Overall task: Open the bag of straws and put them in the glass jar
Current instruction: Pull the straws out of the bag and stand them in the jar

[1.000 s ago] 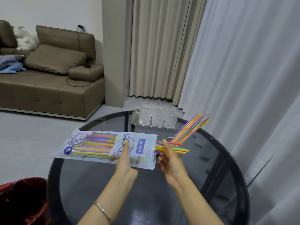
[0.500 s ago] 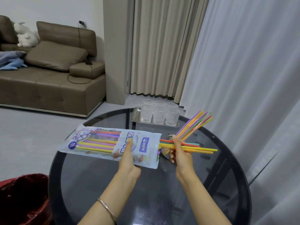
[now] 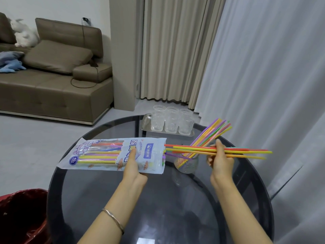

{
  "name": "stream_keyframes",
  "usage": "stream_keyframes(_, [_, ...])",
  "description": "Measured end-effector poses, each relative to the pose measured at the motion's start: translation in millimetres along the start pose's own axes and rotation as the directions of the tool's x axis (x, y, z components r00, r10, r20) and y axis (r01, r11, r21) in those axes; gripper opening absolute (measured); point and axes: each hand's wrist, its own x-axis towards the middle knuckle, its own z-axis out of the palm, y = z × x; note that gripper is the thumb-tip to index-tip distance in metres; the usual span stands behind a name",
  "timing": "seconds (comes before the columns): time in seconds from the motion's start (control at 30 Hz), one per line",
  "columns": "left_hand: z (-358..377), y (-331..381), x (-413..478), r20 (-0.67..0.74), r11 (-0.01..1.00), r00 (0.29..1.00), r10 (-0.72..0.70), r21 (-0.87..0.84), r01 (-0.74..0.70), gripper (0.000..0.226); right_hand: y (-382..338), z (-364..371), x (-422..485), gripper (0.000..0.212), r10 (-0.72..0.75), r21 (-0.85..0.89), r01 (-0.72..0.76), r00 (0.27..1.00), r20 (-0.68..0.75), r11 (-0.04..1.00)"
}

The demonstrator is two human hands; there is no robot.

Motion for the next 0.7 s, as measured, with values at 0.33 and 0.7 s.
stream_keyframes(0.33, [5.7,-7.0,31.7,-0.049,0.999,0.998,0.025,0.03,-0.024,0.018,-29.6,-7.0,62.9,0.03,-0.07,-0.13,0.055,0.991,-0.114,0.99])
stream_keyframes(0.7, [5.7,-10.9,47.7,-0.018,0.996,0.998,0.055,0.07,-0.054,0.008,-27.4,12.7,112.6,0.044,-0.36,-0.496,0.376,0.923,0.132,0.783])
